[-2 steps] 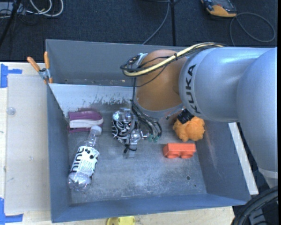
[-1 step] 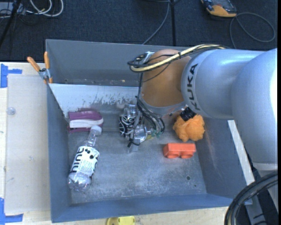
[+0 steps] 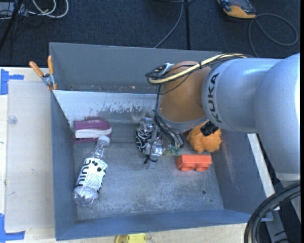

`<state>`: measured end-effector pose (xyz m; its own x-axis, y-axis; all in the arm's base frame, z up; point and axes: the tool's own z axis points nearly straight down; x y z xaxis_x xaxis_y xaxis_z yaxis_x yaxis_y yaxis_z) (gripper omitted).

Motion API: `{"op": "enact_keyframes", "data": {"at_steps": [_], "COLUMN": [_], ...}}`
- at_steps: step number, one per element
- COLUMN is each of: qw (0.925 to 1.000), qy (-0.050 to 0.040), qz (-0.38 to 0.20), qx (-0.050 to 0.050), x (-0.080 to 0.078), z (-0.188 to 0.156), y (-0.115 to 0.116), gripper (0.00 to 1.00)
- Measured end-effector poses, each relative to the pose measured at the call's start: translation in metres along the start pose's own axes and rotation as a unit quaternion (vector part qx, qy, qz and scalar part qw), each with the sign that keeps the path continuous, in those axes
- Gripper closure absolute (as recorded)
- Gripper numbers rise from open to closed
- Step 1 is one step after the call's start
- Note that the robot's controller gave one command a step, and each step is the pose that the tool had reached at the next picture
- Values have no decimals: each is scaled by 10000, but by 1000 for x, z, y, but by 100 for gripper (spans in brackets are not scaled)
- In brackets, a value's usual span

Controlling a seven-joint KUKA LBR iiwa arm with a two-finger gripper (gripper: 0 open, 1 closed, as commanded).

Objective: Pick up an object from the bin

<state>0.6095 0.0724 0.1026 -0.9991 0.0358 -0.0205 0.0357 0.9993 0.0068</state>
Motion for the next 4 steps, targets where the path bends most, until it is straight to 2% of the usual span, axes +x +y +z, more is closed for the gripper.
{"op": "enact_keyframes", "data": {"at_steps": [1, 2, 3, 4], "qw": [9992, 9999, 10000, 9993], "qy": [-25, -16, -47, -76], "qz": [408, -160, -60, -367], "qx": [-33, -19, -39, -36], "x": [4, 1, 1, 0], "z": [-1, -3, 1, 15], "y": [-12, -42, -71, -87], "gripper": [0, 0, 0, 0]}}
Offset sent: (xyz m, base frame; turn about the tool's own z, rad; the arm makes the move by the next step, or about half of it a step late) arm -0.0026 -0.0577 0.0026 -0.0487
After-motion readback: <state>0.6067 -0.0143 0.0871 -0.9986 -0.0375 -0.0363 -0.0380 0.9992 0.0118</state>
